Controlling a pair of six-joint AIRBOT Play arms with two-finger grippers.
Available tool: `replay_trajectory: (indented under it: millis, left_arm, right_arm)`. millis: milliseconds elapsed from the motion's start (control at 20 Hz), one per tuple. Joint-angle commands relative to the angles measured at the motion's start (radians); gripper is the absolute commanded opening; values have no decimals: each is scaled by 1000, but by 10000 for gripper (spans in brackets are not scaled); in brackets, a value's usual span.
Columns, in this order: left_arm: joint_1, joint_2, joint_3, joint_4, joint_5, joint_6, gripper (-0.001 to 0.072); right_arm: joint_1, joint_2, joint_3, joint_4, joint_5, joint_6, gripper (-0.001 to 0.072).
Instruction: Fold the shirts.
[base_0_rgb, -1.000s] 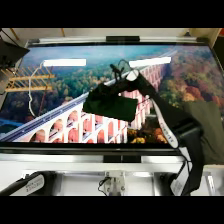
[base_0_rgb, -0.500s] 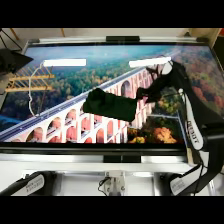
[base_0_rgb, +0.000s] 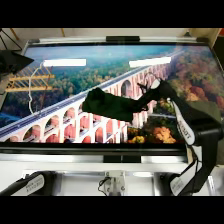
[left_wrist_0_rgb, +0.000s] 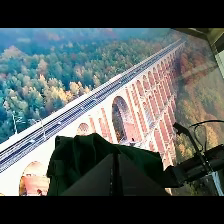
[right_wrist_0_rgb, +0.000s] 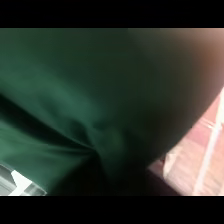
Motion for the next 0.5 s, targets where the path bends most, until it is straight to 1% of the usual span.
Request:
replay_trajectory:
  millis: [0,50,100,250,350,450]
  left_arm:
    - [1,1,0,0,0,0,34]
    - [1,1,0,0,0,0,34]
    - [1,1,0,0,0,0,35]
    - [1,0,0,0,1,0,34]
    - [1,0,0,0,1,0,34]
    - [1,0,0,0,1,0,34]
  right_arm:
    - [19,-18,2,84,-77,-38,72]
    - [13,-6,22,106,-68,-77,68]
    - [8,13,49,110,-60,-92,68]
    - [-45,112,184,115,-16,-96,69]
    - [-103,189,292,114,24,-57,68]
    - [-183,256,392,114,60,28,68]
